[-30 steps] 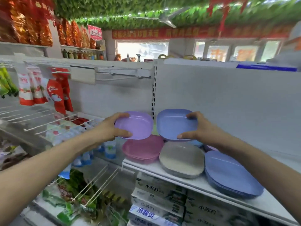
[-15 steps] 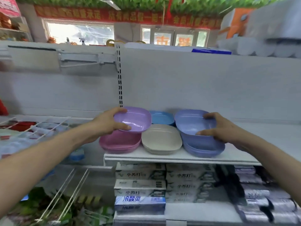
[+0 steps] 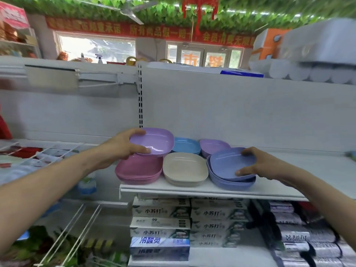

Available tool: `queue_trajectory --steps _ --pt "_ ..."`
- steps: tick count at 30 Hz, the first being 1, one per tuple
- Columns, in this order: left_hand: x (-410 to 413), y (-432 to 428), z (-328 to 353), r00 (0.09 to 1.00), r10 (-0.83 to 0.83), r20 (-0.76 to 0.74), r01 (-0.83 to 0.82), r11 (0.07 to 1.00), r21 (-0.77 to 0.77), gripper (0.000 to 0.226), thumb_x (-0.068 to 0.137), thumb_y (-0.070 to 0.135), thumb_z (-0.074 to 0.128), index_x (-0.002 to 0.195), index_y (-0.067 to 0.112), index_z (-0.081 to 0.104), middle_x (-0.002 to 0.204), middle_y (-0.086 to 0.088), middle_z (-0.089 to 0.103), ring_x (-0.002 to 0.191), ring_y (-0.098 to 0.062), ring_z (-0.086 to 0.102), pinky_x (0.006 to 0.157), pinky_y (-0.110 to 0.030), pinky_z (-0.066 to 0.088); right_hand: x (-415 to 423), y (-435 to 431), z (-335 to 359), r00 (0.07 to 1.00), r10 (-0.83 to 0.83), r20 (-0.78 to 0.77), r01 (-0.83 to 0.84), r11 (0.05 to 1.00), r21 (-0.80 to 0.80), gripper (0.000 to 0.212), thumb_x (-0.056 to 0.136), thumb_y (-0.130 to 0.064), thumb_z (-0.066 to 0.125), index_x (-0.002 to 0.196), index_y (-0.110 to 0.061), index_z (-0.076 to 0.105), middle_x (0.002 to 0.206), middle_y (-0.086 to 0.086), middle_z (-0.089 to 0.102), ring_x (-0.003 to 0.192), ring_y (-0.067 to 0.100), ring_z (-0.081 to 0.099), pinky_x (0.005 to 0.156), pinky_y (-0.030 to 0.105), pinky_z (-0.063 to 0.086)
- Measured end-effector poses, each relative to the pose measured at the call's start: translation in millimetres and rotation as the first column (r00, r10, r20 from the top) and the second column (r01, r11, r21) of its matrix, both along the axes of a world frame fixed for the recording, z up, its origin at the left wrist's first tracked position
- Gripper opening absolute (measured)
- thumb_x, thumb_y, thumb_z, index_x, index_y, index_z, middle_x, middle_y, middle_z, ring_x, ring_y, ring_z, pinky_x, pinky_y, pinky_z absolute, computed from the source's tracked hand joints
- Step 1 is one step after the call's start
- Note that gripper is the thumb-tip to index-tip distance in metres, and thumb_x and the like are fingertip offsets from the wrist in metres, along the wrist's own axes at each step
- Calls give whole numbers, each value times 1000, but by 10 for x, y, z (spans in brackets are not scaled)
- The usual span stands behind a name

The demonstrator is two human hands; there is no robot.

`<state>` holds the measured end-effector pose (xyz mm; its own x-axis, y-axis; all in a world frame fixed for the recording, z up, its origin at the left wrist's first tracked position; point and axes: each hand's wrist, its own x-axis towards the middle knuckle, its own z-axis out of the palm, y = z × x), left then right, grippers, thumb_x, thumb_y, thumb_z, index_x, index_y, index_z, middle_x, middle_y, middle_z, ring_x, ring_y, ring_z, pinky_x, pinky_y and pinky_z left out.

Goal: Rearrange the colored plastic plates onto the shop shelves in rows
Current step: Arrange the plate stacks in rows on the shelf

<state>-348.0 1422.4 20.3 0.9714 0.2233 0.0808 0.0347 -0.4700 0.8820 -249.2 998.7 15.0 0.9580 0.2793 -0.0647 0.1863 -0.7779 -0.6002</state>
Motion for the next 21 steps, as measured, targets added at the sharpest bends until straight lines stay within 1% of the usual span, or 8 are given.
queue_trajectory --steps 2,4,6,9,11,16,19,21 --pt "2 -59 21 1000 4 4 -4 1000 -6 66 80 27 88 137 37 57 116 -2 57 77 -20 50 69 -34 43 56 -6 -20 1000 29 8 -29 999 -23 89 72 -44 91 146 -28 46 141 -7 51 118 15 54 95 34 48" --pt "7 -112 39 1000 8 9 -8 1000 -7 67 80 26 88 138 37 56 115 -2 57 77 -20 49 70 -35 43 99 -5 -30 998 46 35 -42 995 -86 90 71 -52 89 147 -30 48 145 -8 52 125 15 50 105 36 42" --pt "13 -154 45 1000 13 16 -13 1000 -5 67 80 25 88 138 36 56 110 0 56 74 -19 48 68 -34 42 129 0 -29 996 63 57 -52 982 -184 94 68 -63 85 149 -33 48 146 -9 52 125 15 50 105 37 42" --pt "30 -190 34 1000 26 16 -26 1000 14 66 80 24 87 138 36 57 106 1 55 72 -19 47 67 -33 42 165 0 -40 992 97 82 -59 925 -376 103 59 -86 71 149 -43 46 148 -12 53 131 18 52 108 41 43" --pt "46 -209 33 999 34 10 -34 999 27 66 80 24 87 138 36 57 106 1 56 73 -19 48 66 -32 42 182 -2 -66 991 113 78 -67 895 -442 98 63 -89 66 149 -46 44 151 -12 52 133 18 51 108 42 43" --pt "114 -254 39 999 35 -9 -35 999 35 65 81 25 87 137 36 57 108 -1 55 74 -20 49 66 -32 42 198 3 -113 988 146 57 -97 854 -512 94 69 -93 57 151 -52 39 157 -12 46 139 20 48 110 44 43" --pt "194 -308 56 999 32 10 -33 999 29 66 80 24 88 137 36 57 116 -3 55 77 -20 50 66 -34 44 212 -19 -131 986 164 43 -119 850 -514 94 70 -94 55 153 -52 36 159 -12 44 142 20 46 112 44 41" --pt "265 -378 74 999 34 31 -34 999 20 66 80 22 88 137 36 57 115 -3 55 76 -20 50 67 -35 43 214 -31 -139 982 184 32 -142 850 -507 94 73 -93 54 155 -51 33 160 -11 42 143 21 44 113 45 40"
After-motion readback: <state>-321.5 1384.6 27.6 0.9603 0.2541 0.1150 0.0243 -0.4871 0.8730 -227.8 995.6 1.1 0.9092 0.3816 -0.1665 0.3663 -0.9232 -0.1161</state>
